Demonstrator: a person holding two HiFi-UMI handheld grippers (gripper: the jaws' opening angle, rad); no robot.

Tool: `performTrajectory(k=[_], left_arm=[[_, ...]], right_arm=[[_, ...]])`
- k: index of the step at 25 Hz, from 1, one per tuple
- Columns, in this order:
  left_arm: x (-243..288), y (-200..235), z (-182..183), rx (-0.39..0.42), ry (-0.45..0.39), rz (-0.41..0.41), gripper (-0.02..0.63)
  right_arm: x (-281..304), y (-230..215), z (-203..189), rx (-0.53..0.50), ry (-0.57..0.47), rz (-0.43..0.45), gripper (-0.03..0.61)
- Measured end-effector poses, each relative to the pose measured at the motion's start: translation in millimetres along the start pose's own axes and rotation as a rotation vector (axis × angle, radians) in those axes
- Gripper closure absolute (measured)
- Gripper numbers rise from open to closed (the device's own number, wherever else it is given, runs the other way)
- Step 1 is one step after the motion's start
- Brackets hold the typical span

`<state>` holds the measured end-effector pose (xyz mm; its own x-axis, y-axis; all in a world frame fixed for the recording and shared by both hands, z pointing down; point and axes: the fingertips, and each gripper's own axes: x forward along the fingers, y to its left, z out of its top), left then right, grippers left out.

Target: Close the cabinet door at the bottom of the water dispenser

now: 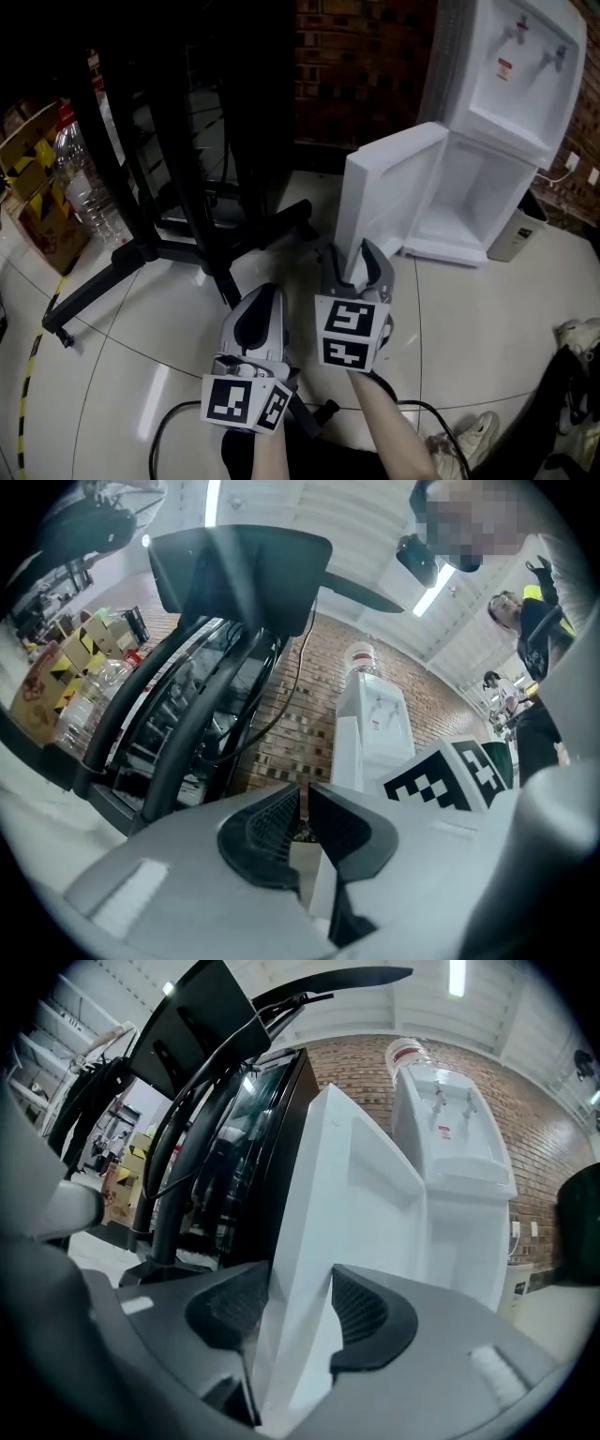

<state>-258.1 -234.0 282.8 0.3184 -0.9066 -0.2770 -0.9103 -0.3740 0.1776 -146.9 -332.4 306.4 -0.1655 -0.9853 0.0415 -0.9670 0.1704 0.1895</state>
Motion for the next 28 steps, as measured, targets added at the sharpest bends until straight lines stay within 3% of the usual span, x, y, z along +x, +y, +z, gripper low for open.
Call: performTrajectory(k=[9,28], left_arm=[[20,-56,-12,-0.028,0.062,-0.088,0.569],[60,-164,-17,0.0,0.082,-0.271,0.586]], right_arm=[[-51,-35,-11,0.018,0.031,-0.042,0.368],[-128,-143,-35,0.009,0.092,-0.206,0.396]])
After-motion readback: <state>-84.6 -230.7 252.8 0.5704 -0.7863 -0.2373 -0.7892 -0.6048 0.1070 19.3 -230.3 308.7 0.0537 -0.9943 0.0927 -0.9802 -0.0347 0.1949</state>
